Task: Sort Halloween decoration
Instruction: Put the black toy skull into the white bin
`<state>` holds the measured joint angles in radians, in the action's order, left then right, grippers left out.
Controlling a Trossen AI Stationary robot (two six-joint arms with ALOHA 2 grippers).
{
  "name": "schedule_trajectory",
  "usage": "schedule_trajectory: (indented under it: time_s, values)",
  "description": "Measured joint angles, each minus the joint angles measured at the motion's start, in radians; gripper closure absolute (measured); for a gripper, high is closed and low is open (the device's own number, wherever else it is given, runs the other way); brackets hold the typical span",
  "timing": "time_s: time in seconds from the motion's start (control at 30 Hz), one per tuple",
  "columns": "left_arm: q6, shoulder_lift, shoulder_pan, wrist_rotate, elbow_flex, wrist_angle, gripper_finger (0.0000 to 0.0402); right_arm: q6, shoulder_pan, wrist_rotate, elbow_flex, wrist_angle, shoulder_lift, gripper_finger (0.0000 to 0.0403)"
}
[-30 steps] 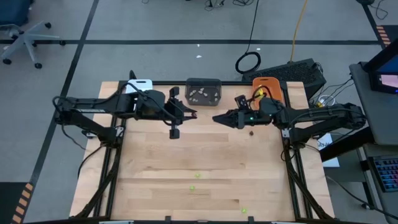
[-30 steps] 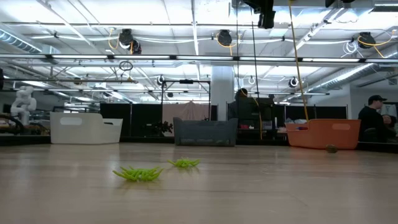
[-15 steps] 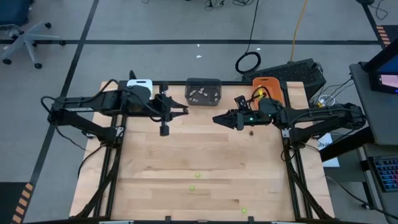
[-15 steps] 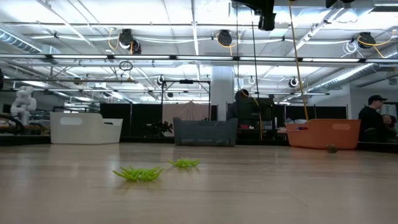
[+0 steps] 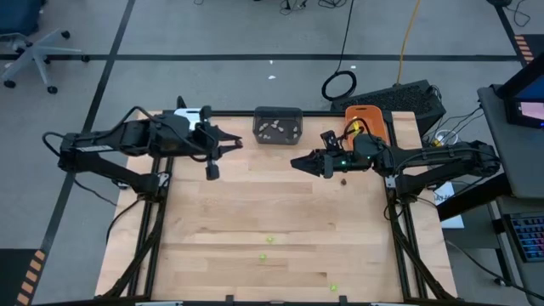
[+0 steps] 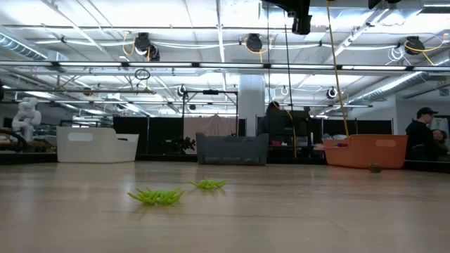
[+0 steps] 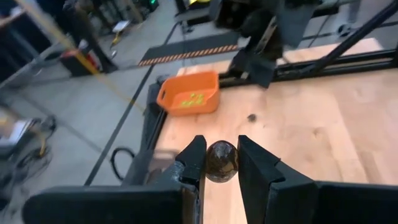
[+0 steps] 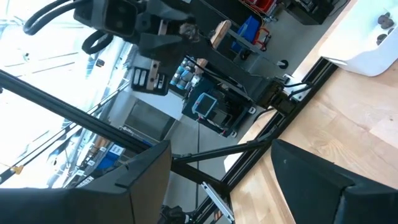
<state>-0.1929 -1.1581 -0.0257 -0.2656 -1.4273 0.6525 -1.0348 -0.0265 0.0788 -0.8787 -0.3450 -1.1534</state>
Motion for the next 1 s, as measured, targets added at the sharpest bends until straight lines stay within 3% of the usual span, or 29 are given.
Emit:
schedule_trajectory:
  time_s: [0.2, 0.43, 0.83, 1.0]
  values:
    - [0.083, 0.036, 0.036, -0.072, 0.000, 0.155, 0.0341, 0.000, 0.000, 0.000, 0.000, 0.000, 0.000, 0.0142]
    - [0.083, 0.063, 0.164, -0.085, 0.013, 0.302, 0.0341, 0.000, 0.002, 0.000, 0.000, 0.000, 0.000, 0.0142]
    - [0.079, 0.111, 0.474, -0.017, 0.255, 0.298, 0.0341, -0.003, 0.002, 0.000, 0.000, -0.001, 0.000, 0.0142]
    - [0.080, 0.105, 0.591, -0.040, 0.374, 0.300, 0.0341, -0.009, 0.002, 0.000, 0.000, -0.001, 0.000, 0.0142]
